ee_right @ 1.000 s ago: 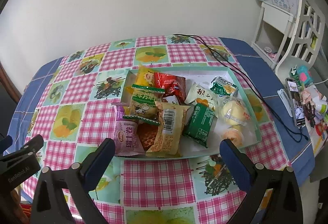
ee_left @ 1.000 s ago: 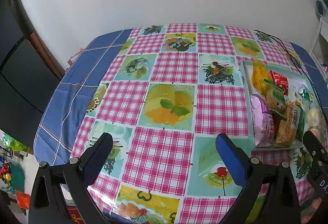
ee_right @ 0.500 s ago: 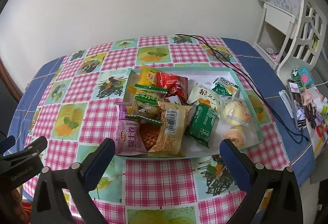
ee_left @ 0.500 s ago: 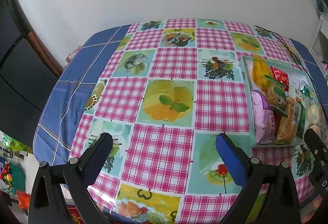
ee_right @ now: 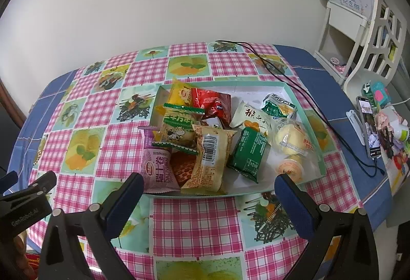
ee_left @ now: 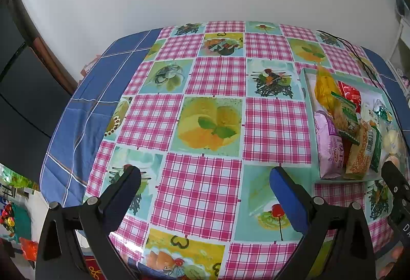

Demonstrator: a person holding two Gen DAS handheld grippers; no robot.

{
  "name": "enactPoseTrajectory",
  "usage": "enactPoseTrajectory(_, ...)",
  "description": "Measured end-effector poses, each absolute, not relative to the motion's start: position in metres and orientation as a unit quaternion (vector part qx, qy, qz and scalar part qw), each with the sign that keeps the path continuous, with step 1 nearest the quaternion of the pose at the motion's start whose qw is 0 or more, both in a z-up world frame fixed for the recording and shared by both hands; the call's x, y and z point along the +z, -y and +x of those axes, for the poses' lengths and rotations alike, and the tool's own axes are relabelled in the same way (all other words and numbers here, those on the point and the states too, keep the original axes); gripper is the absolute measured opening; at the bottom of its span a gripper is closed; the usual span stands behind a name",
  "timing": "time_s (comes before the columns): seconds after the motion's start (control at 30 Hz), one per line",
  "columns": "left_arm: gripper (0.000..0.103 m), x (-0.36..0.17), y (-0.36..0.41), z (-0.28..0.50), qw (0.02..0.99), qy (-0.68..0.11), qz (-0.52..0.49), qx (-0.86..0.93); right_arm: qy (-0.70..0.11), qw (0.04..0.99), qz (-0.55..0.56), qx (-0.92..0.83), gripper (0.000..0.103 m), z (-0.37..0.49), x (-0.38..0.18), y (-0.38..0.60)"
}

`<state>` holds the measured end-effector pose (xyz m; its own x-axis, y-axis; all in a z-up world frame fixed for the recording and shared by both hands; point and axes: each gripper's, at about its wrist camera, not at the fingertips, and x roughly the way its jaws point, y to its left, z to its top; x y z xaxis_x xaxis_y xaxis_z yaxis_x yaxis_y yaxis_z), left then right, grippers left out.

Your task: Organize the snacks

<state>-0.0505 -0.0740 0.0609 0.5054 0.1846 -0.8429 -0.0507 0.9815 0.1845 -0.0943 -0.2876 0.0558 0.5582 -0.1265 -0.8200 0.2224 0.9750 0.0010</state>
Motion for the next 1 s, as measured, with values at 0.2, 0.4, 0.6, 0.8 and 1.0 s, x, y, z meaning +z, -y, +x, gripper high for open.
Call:
enactPoseTrajectory(0.2, 0.1, 0.0593, 0.0734, -0.0503, 0.864, -0.494, 0.068, 0.068, -0.46, 0.881, 0.052, -0.099, 0.103, -0.094, 0.0554, 0.2878)
enactPoseTrajectory(0.4, 0.1, 0.0583, 0.0722, -0.0501, 0.863, -0.496, 0.067, 0.068, -0.461, 0.88, 0.052, -0.099, 0.103, -0.0939, 0.0548, 0.2887)
enactPoseTrajectory(0.6, 0.1, 0.0571, 0.071, -0.0484, 0.861, -0.5, 0.066, 0.069, -0.464, 0.878, 0.055, -0.104, 0.103, -0.094, 0.0538, 0.2899)
enactPoseTrajectory(0.8, 0.1, 0.0565, 0.0694, -0.0482, 0.86, -0.503, 0.061, 0.068, -0.465, 0.877, 0.056, -0.106, 0.103, -0.0941, 0.0533, 0.29)
enactPoseTrajectory(1.0, 0.1, 0.0583, 0.0689, -0.0489, 0.863, -0.499, 0.057, 0.056, -0.466, 0.877, 0.056, -0.107, 0.103, -0.0943, 0.053, 0.2896)
